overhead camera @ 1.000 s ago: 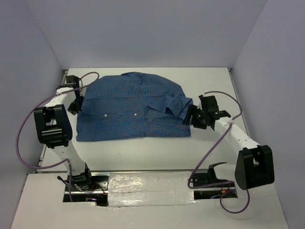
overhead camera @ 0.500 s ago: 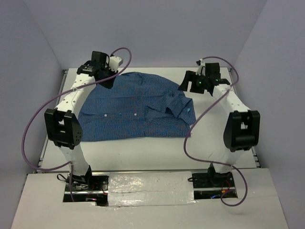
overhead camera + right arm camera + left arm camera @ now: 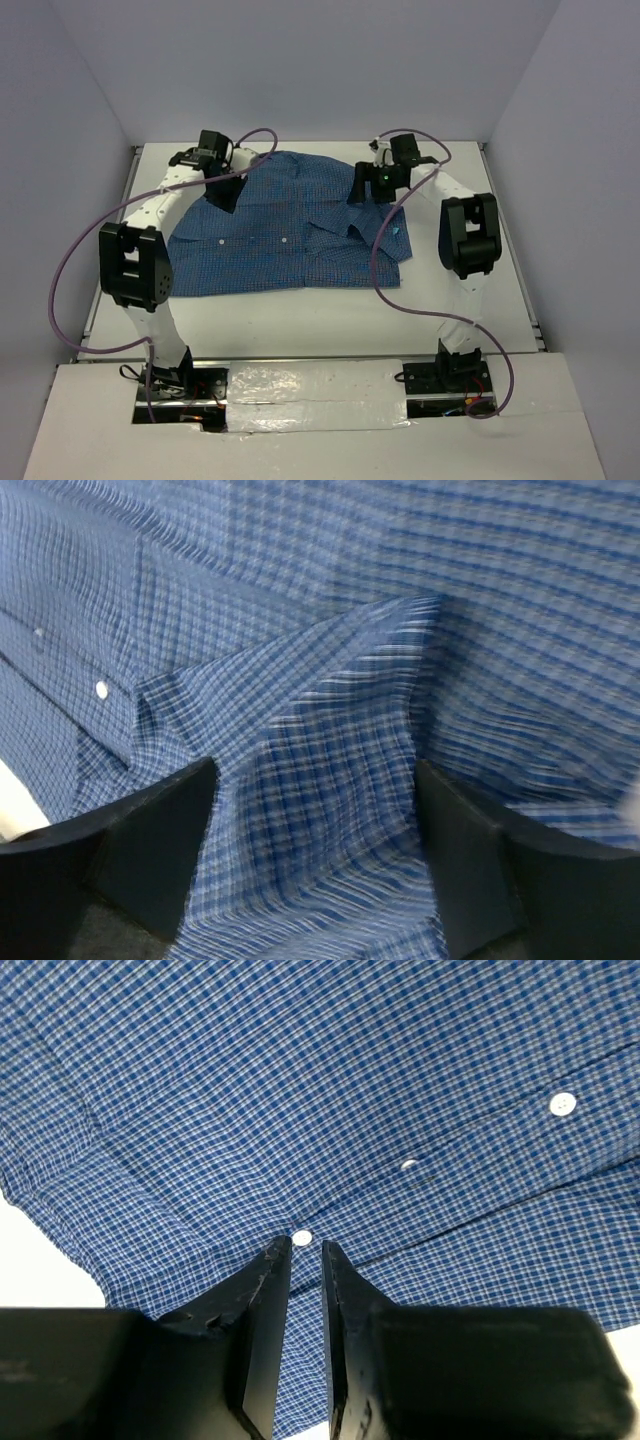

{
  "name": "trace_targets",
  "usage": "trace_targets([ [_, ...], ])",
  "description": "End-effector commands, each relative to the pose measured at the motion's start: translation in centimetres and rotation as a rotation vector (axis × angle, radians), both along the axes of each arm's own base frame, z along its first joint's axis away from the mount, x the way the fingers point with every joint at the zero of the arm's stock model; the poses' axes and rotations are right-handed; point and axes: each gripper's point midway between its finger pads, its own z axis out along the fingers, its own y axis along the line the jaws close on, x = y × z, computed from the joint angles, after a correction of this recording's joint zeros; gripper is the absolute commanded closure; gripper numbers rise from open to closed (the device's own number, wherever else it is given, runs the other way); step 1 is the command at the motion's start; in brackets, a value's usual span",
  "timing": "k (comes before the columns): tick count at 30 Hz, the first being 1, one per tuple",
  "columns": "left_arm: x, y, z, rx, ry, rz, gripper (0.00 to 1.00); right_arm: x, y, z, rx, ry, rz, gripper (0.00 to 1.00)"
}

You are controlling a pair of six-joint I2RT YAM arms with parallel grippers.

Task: Fold and stack the long sleeve shirts
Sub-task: Fold the shirt

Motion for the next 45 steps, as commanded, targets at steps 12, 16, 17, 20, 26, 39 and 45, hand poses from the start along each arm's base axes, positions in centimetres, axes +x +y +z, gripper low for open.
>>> trace_targets([
  [12,-5.7,-16.6,7.1,0.126,-0.515,-1.17,0.63,-4.9,0.5,4.2,0.037,-0.014,-0.012,0.7],
  [16,-8.6,-23.1,6.8,0.047,-0.751,-1.482,0.61,-7.0,1.5,3.8,0.115,0.078,-0.032,0.95],
  [17,-9.0,-24.1,6.7,0.03,-0.782,-1.523,0.61,-7.5,1.7,3.5,0.127,0.093,-0.03,1.0],
  [20,-9.5,-27.1,6.1,-0.005,-0.894,-1.627,0.56,-8.7,2.1,3.5,0.175,0.152,-0.058,1.0],
  [26,-9.2,-32.0,4.4,0.085,-1.143,-1.753,0.52,-9.3,2.7,5.2,0.227,0.176,-0.111,1.0],
  [39,-10.3,-31.8,-3.3,0.375,-1.117,-1.909,0.42,-8.9,2.9,4.9,0.263,0.199,-0.177,1.0],
  [45,-8.2,-31.6,-4.1,0.559,-1.134,-1.798,0.39,-9.4,2.9,4.6,0.259,0.205,-0.163,1.0],
])
